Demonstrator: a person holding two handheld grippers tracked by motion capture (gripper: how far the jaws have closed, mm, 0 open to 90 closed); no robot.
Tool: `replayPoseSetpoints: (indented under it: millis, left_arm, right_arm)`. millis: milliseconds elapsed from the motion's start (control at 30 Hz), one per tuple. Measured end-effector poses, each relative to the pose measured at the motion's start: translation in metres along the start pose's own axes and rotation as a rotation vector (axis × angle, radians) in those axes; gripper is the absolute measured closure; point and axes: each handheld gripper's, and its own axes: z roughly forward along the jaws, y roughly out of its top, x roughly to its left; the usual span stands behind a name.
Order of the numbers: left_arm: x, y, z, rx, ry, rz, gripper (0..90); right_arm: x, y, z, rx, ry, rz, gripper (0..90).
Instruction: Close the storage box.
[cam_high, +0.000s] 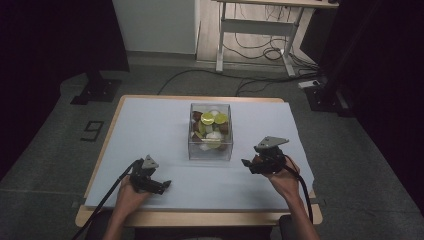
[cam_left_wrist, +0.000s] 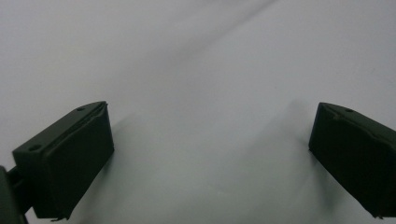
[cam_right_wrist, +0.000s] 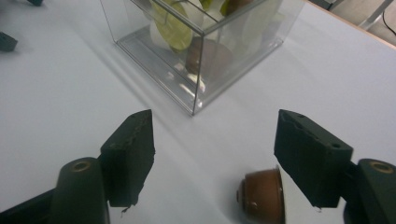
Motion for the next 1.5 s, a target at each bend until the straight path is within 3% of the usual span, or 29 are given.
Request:
replayPoseSetpoints:
  millis: [833,1233,1500]
  left_arm:
    - [0.0,0.0,0.0,-0.001,0.001,0.0,0.0]
    - [0.0,0.0,0.0,-0.002,0.002,-0.001,0.0]
    - [0.0,0.0,0.0,-0.002,0.002,-0.001,0.0]
  right_arm:
    - [-0.01,-0.03,-0.029,0.02,-0.057,0.045,14.7]
    - [-0.015,-0.055,-0.027,0.032,-0.072,0.095,13.8]
    - [-0.017,-0.075,-0.014,0.073,-0.098,0.123,13.6]
